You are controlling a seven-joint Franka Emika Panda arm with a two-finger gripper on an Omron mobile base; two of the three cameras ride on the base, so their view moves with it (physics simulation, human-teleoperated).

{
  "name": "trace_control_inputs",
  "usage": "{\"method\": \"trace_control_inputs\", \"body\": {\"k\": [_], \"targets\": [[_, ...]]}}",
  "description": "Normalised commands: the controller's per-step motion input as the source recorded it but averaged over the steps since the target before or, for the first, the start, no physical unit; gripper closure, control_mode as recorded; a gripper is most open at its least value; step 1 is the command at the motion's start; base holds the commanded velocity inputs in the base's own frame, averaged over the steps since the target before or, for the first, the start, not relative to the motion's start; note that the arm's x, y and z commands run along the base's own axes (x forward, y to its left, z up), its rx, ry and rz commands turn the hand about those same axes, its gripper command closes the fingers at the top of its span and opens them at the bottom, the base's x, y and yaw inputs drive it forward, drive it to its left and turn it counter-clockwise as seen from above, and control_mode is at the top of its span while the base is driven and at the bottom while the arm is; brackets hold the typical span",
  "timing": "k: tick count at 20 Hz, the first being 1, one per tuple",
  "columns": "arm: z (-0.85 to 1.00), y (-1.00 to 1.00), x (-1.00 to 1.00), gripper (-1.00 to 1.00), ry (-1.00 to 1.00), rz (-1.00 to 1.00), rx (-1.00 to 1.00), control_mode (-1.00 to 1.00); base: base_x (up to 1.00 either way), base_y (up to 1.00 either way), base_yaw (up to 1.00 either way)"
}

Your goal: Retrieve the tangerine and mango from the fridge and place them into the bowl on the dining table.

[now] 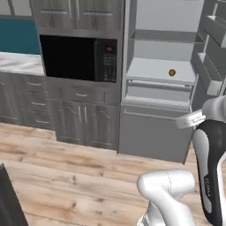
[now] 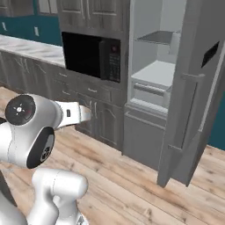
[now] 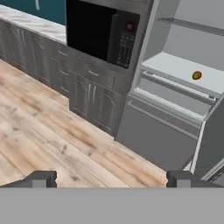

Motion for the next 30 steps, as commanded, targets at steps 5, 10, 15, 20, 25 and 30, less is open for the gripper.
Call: {"method": "trace_control_inputs", "body": {"k": [5,10,15,20,25,30], "targets": [[0.00,0.00,0.00,-1.00,0.00,0.00,0.00,1.00,0.62,0.00,-0.45],[0.00,0.00,0.00,-1.00,0.00,0.00,0.00,1.00,0.68,0.00,-0.46],[0.00,0.00,0.00,-1.00,0.00,0.00,0.00,1.00,0.57,0.15,-0.45],[0.00,0.00,0.00,-1.00,0.00,0.00,0.00,1.00,0.50,0.61,-0.35],[0.00,0.00,0.00,-1.00,0.00,0.00,0.00,1.00,0.41,0.91,-0.28],[0.00,0.00,0.00,-1.00,0.00,0.00,0.00,1.00,0.42,0.51,-0.25]]}}
